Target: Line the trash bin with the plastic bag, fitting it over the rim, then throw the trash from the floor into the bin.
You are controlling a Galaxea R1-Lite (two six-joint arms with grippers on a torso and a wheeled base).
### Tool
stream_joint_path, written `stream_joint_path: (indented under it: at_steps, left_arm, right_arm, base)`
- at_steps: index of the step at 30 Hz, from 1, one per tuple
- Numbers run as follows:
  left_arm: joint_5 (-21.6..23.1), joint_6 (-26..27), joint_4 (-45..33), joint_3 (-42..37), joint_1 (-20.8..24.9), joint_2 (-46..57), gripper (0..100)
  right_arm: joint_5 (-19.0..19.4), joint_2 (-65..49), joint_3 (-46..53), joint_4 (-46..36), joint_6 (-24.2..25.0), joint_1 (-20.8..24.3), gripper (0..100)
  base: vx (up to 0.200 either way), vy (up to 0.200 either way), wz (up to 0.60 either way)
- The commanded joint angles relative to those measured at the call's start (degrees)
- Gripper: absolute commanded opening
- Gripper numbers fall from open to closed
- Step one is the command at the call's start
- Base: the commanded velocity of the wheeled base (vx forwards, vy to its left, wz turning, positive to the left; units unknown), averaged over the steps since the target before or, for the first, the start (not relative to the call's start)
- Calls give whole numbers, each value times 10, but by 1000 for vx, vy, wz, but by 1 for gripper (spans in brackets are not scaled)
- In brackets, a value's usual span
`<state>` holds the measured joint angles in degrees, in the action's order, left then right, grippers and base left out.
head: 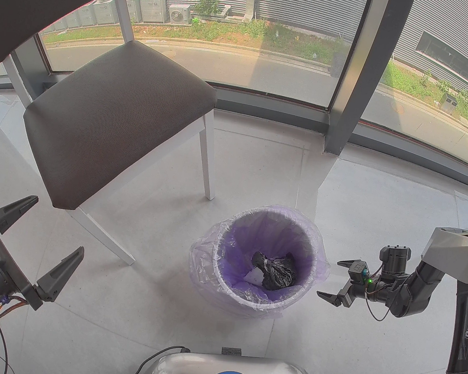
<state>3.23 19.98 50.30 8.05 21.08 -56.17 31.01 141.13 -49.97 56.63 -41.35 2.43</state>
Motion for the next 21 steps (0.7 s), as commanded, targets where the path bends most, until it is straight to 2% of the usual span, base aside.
stream_joint_path:
  at_steps: [1,11,21]
  left_arm:
    - [0,0,2,1,0,3,100]
    - [0,0,2,2,0,8,100]
    - [0,0,-4,1,-1,2,100]
  right_arm:
    - [0,-30,11,2,1,-1,100]
    - [0,-33,-21,2,24,6,100]
    - [-1,13,-80,30,44,13,100]
  base:
    - [0,0,0]
    - [0,0,0]
    - [0,0,0]
